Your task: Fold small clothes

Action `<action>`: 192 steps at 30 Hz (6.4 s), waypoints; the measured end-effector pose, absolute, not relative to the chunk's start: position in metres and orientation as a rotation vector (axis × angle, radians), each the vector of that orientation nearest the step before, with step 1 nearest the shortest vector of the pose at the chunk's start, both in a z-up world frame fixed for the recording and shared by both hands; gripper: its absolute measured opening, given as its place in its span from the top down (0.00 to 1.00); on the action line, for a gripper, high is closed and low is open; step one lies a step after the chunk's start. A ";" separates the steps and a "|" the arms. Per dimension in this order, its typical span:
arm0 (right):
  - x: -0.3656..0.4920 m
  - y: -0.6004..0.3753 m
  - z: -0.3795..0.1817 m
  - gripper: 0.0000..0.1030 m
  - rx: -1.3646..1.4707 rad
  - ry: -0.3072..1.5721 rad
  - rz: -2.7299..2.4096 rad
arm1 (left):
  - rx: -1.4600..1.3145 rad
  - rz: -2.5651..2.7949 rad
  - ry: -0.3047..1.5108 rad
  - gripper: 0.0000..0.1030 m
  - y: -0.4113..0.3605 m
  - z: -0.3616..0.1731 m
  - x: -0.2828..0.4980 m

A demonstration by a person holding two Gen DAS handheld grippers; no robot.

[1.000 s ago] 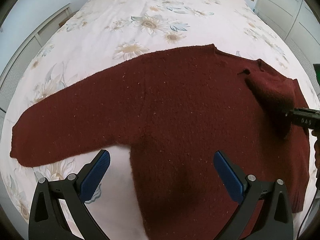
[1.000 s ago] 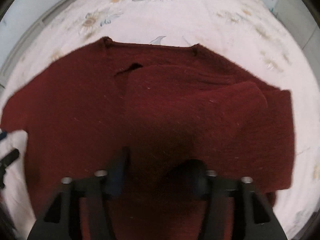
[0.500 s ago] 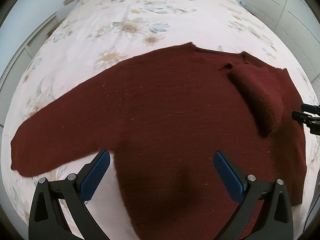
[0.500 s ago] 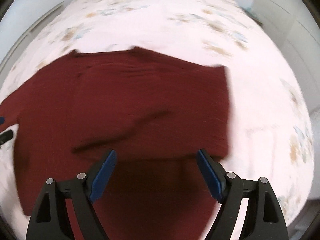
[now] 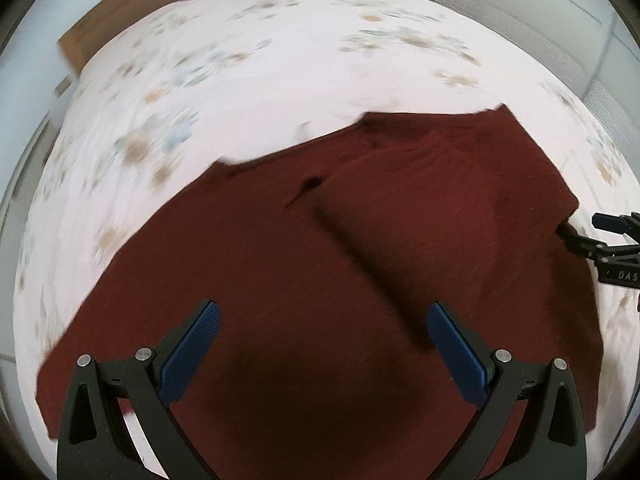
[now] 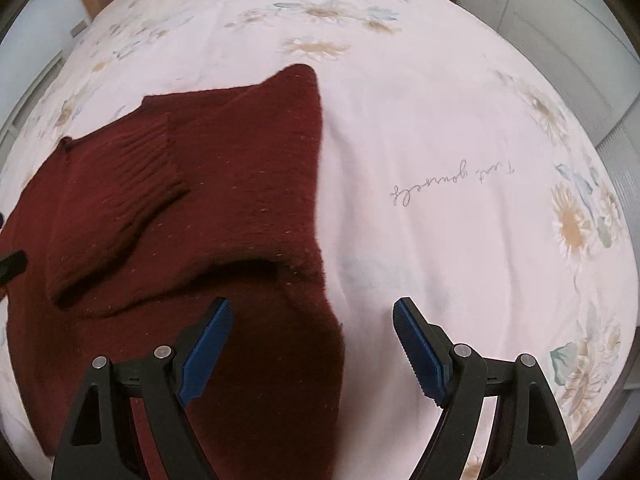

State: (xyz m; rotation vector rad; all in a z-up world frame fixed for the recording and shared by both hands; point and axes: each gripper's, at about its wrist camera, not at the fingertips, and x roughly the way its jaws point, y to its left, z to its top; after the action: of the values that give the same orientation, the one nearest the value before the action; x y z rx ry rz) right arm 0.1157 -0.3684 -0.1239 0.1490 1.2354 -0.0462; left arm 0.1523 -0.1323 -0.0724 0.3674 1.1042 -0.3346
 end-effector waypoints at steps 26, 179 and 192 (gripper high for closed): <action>0.143 -0.356 -0.141 0.35 0.112 1.199 -0.071 | 0.490 -0.323 1.172 0.86 -0.186 -0.123 0.226; 0.095 -0.237 -0.076 0.02 -0.084 1.086 0.019 | -0.452 0.551 1.099 0.70 0.369 -0.098 0.078; 0.089 -0.247 -0.070 0.02 -0.058 1.067 0.021 | -0.109 0.361 1.065 0.87 0.290 -0.031 0.090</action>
State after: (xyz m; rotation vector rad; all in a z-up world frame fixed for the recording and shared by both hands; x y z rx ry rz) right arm 0.0887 -0.2467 -0.0698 -0.0580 1.0666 0.0215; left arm 0.0903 0.2901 -0.0308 -0.1093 1.0654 0.3607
